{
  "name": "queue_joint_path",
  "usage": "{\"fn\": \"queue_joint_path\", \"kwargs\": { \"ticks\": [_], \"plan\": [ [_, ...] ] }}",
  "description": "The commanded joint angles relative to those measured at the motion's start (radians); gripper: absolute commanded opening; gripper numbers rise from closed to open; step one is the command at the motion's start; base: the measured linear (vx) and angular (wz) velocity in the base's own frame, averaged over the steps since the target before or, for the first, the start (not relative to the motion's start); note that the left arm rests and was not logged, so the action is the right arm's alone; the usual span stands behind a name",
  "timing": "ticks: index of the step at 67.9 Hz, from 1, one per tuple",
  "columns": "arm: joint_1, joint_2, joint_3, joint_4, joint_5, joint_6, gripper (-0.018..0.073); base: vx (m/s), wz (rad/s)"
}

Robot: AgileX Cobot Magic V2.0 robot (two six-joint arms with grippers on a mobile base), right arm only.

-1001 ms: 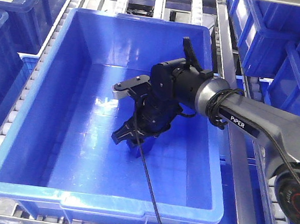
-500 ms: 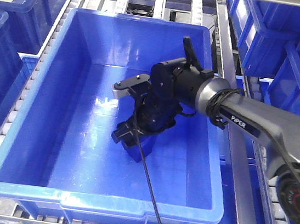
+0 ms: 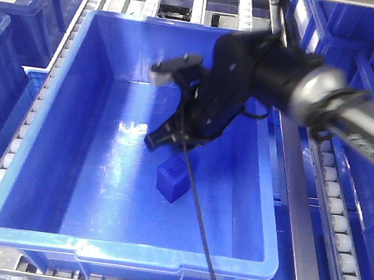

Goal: Pour parts from conveyor to right shelf

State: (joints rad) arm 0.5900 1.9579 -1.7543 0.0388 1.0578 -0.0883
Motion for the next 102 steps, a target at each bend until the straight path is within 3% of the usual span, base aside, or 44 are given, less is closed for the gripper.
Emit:
{"fn": "queue_joint_path", "kwargs": {
  "ticks": [1, 14, 27, 46, 65, 102],
  "plan": [
    [0.0, -0.101, -0.03, 0.031, -0.02, -0.01, -0.0017, 0.0, 0.0],
    [0.0, -0.161, 0.015, 0.061, -0.026, -0.01, -0.001, 0.0, 0.0],
    [-0.002, -0.253, 0.197, 0.084, -0.105, -0.01, -0.001, 0.0, 0.0],
    [-0.004, -0.536, 0.614, 0.124, -0.484, -0.01, -0.0008, 0.0, 0.0],
    [-0.004, -0.942, 0.997, 0.121, -0.724, -0.01, -0.0008, 0.0, 0.0],
    [-0.004, -1.622, 1.449, 0.156, -0.729, -0.01, -0.0008, 0.0, 0.0]
  ]
}}
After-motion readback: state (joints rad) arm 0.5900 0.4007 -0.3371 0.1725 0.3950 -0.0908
